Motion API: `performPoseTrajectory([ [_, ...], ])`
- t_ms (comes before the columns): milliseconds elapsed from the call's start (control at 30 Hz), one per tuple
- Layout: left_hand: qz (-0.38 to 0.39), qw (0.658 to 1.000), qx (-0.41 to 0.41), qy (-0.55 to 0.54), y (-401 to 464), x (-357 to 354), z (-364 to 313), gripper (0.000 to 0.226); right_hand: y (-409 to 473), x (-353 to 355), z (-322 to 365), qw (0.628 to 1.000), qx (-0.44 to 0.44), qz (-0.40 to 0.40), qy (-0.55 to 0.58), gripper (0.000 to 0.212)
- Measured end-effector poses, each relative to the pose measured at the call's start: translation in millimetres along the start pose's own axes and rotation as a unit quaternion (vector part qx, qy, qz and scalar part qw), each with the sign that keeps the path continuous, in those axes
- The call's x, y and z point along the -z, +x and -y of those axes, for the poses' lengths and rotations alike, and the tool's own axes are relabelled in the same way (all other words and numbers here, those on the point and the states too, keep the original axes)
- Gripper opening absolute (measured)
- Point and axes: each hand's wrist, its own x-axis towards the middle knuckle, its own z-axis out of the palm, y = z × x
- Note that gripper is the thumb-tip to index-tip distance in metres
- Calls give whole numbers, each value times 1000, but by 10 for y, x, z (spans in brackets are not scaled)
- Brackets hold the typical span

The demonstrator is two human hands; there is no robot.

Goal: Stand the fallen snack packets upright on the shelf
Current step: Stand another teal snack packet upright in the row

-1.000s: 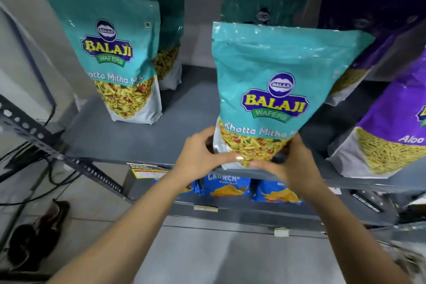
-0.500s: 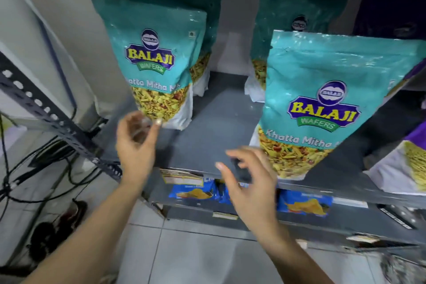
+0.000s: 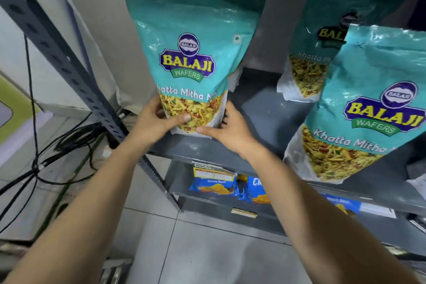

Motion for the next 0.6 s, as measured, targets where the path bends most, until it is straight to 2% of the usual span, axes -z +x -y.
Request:
performPoseTrajectory([
  [100,-1,1000,16,-12,-244,30,3,79,-229,-77,-6,1000,8,-3,5,81],
  [300,8,1000,10,-21,-416,36,18,59,-417,-108,36,1000,15,9,-2,85],
  [367,6,999,15,-29,-446,36,-7,63,-447,-112,64,1000,13,6,-5,86],
  [500,24,998,1,-64,-567,33,-16,84,-615,-100,140,1000,21,5,5,87],
  [567,-27,995,-24,-92,-708,-40,6,80,-820,-63,157,999,38,-26,15,92],
  [600,-89,991,-33,-95,-808,-98,13,73,-960,-16,153,997,48,-57,25,89],
])
